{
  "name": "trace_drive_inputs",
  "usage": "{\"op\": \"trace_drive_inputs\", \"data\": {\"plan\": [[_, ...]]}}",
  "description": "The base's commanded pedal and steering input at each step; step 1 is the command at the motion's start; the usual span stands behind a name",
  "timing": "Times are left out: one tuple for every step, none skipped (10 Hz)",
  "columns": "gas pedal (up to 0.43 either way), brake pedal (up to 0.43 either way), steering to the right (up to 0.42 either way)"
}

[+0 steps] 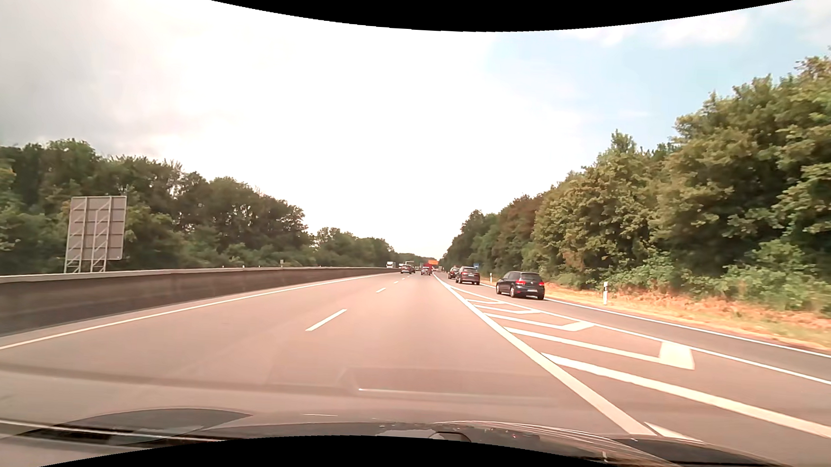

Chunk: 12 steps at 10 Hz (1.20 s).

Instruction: Follow the waypoints while adhering to traffic rules and regulations

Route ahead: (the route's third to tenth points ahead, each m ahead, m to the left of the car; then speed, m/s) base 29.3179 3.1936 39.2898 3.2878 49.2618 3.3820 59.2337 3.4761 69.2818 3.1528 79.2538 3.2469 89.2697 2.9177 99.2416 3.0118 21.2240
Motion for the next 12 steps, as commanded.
{"op": "trace_drive_inputs", "data": {"plan": [[0.177, 0.0, -0.003], [0.177, 0.0, -0.004], [0.177, 0.0, -0.004], [0.177, 0.0, -0.004], [0.177, 0.0, -0.004], [0.177, 0.0, -0.004], [0.177, 0.0, -0.004], [0.177, 0.0, -0.004], [0.177, 0.0, -0.004], [0.177, 0.0, -0.004], [0.189, 0.0, -0.004], [0.189, 0.0, -0.005]]}}
